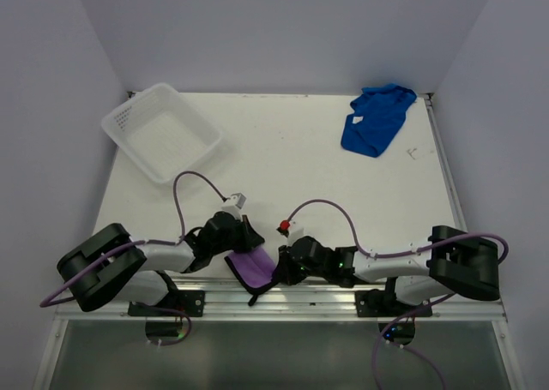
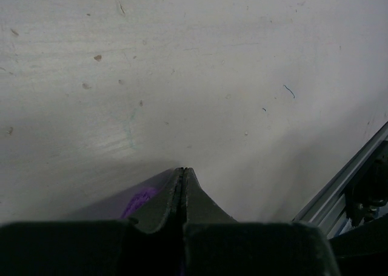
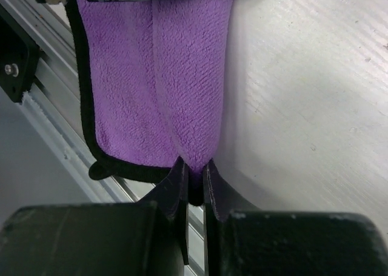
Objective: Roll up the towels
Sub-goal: Roll the towel
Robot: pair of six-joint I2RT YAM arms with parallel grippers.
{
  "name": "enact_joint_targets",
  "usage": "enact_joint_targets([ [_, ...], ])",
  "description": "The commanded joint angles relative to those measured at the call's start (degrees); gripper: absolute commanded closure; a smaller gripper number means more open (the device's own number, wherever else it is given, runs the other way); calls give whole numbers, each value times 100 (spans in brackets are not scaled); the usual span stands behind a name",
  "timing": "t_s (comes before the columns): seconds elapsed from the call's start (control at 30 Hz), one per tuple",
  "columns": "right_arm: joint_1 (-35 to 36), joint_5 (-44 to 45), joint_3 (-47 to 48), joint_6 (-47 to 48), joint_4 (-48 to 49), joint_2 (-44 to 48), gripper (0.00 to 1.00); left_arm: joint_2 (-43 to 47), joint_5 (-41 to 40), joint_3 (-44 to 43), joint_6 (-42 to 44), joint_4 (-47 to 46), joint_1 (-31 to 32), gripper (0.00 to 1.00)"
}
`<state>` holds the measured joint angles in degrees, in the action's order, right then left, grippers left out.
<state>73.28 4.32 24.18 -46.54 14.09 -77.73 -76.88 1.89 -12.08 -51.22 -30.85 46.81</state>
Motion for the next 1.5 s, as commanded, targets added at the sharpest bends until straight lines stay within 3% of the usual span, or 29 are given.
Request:
enact_joint_targets([
  [0.0, 108, 675, 349, 505, -766, 127, 100, 41, -453, -286, 367, 791, -22, 100],
  [0.37, 811, 2371, 1211, 1033, -2014, -172, 100, -292, -215, -1331, 771, 1143, -629, 100],
  [0.83, 1092, 3707, 1765, 1209, -2498, -831, 100, -450, -14, -2307, 991, 1608, -717, 100],
  [1.13, 1619, 4752, 2661, 1569, -3279, -1691, 100, -583, 347, -2326, 535, 1802, -717, 100],
  [1.47, 2032, 5184, 3514, 1771, -4079, -2606, 100, 199, 365, -2080, 297, 2162, -717, 100],
])
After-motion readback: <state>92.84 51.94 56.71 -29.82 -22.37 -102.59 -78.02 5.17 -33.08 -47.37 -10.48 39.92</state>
